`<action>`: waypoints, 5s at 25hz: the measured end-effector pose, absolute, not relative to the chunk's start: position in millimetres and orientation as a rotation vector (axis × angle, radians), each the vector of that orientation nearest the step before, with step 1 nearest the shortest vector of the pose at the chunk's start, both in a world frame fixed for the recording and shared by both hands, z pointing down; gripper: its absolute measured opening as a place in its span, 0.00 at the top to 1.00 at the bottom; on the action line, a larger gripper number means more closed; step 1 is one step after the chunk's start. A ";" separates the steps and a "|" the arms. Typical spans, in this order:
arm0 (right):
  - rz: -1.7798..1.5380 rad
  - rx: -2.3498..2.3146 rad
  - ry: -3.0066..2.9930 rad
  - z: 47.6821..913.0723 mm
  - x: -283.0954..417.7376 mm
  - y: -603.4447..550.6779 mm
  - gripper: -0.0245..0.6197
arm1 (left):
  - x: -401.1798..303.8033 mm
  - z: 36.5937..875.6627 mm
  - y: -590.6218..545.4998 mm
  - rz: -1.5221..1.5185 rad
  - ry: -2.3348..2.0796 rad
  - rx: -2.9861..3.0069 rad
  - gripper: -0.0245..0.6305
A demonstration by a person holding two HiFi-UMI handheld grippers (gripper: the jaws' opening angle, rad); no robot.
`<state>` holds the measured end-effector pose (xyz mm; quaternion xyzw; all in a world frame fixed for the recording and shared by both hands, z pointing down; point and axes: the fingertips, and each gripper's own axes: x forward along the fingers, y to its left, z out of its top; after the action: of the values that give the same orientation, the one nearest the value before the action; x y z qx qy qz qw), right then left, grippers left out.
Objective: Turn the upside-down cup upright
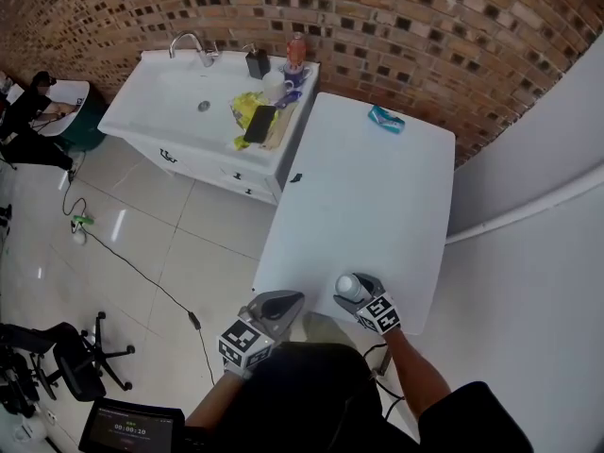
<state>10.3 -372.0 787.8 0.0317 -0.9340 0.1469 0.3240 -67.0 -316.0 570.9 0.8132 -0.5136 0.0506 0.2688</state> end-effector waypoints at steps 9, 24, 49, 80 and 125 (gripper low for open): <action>0.424 0.134 -2.392 791.9 8.0 -376.4 0.39 | -57.0 566.8 -311.7 0.151 -1.313 2.262 0.94; 0.332 0.638 -2.484 687.3 15.7 -315.2 0.37 | -76.1 556.4 -265.3 0.076 -1.108 2.440 0.94; 0.231 0.896 -2.707 563.3 36.6 -134.9 0.97 | -23.5 548.6 -113.5 0.064 -0.998 2.539 0.94; 0.262 1.000 -2.745 531.8 46.9 134.2 0.97 | -0.5 516.2 143.2 0.131 -0.901 2.685 0.94; 0.324 0.972 -2.701 554.8 183.3 229.4 0.97 | 147.9 528.0 264.4 0.117 -0.699 2.742 0.94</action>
<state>183.3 229.4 554.8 0.3339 -0.9275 0.1112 0.1260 147.9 264.4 528.0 0.9565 -0.2440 0.0410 0.1543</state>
